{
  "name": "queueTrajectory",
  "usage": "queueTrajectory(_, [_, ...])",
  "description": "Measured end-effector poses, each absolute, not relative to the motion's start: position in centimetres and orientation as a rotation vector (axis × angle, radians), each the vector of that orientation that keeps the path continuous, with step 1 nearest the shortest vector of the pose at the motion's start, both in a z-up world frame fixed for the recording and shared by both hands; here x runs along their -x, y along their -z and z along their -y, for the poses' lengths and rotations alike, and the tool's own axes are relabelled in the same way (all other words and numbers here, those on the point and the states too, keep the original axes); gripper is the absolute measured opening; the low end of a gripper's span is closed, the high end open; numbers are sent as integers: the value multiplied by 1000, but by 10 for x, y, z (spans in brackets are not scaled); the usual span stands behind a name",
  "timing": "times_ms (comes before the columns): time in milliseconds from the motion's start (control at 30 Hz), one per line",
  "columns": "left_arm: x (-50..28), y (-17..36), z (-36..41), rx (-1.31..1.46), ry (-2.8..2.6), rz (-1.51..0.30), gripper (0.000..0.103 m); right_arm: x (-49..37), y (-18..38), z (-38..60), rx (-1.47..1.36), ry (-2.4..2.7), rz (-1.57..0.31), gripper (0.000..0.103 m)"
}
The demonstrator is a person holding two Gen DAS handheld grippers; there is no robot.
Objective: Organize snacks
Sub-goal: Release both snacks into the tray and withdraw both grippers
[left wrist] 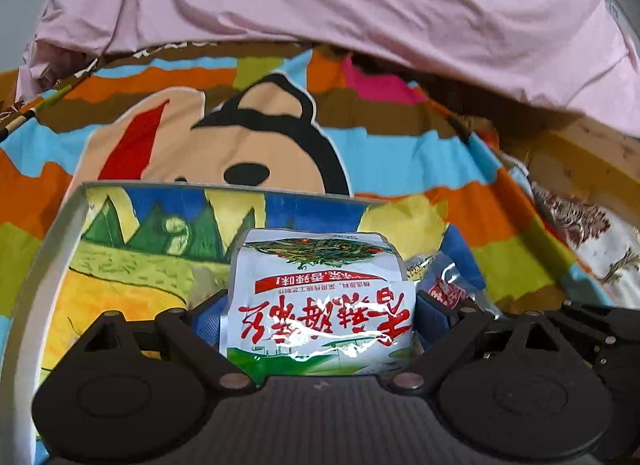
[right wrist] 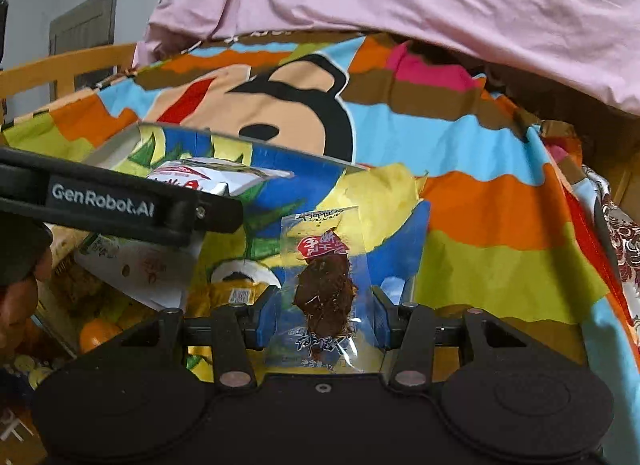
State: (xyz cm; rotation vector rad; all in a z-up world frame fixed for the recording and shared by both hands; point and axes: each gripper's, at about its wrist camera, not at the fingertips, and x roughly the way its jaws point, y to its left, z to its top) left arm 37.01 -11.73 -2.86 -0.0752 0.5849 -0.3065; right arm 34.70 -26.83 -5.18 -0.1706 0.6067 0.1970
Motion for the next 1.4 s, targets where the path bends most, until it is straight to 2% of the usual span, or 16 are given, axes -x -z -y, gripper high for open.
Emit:
queueTrajectory(167, [-371, 33, 119, 76, 304, -590, 96, -349, 59, 268, 169, -212, -642, 49])
queueTrajectory(200, [-371, 33, 120, 76, 300, -594, 97, -348, 59, 268, 175, -211, -642, 53])
queueTrajectory(300, [-372, 33, 121, 68, 288, -617, 99, -344, 58, 271, 163, -207, -643, 73])
queueTrajectory(400, [-372, 32, 116, 113, 291, -627, 100, -336, 51, 276, 152, -218, -620, 77])
queueTrajectory(500, [-367, 29, 107, 176, 269, -629, 101, -324, 44, 279, 154, -211, -582, 87])
queueTrajectory(667, [-345, 15, 91, 223, 261, -564, 102, -301, 26, 289, 117, -194, -521, 88])
queueTrajectory(1200, [-220, -39, 44, 175, 214, -318, 103, -189, -52, 292, 96, -243, -273, 102])
queueTrajectory(1400, [-172, -48, 31, 118, 184, -284, 103, -147, -63, 287, 77, -261, -240, 102])
